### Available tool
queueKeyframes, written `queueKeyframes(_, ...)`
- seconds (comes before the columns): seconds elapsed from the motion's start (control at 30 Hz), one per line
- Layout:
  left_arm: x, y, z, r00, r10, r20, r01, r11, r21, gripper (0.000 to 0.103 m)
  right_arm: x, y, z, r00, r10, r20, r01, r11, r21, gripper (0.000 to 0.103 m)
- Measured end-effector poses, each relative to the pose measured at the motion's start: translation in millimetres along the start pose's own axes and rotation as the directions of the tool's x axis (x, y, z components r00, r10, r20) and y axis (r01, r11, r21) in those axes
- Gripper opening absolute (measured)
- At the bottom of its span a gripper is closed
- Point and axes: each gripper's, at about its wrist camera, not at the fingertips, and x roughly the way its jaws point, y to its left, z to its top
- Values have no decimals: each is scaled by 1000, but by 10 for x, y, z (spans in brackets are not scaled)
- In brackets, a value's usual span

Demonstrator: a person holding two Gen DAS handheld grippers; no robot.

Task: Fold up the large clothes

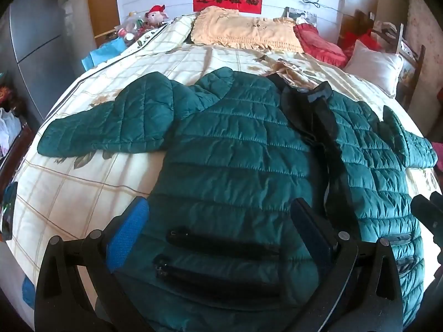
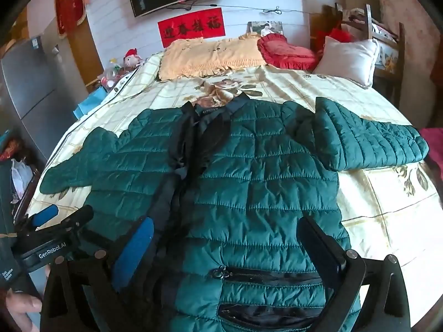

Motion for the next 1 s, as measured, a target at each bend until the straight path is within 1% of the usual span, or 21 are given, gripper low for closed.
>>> queueKeyframes(0.1,9,-1,-10,1000,-5,-6,5,1000,-3,102,2,1,-1,1000,-16,3,16,1000,-16,103)
queueKeyframes(0.13,12,-1,-12,1000,-5,-7,5,1000,-3,102,-2,92,-18,1000,-24,3,24,1000,-16,103)
queueKeyframes(0.23,16,10,-18,1000,-8,-10,8,1000,-5,102,9,33,-30,1000,-10,1,10,1000,-7,103)
queueKeyframes(0.37,17,6,-24,1000,-9,-10,9,1000,-5,102,59,80,-49,999,-37,0,37,999,-11,103)
queueKeyframes(0.57,9,7,-21,1000,-18,-13,18,1000,-8,102,103,59,-52,999,-52,-6,52,999,-4,103)
queueKeyframes(0.6,15,-6,-15,1000,-21,-13,21,1000,-7,102,96,44,-40,1000,-30,3,30,999,12,103)
queueKeyframes(0.67,18,-22,-16,1000,-25,-13,25,1000,-5,102,110,29,-31,1000,-20,16,20,1000,24,103)
queueKeyframes(1.0,58,-78,-26,999,-45,-21,45,999,6,102,182,19,-41,999,-38,8,37,999,24,103)
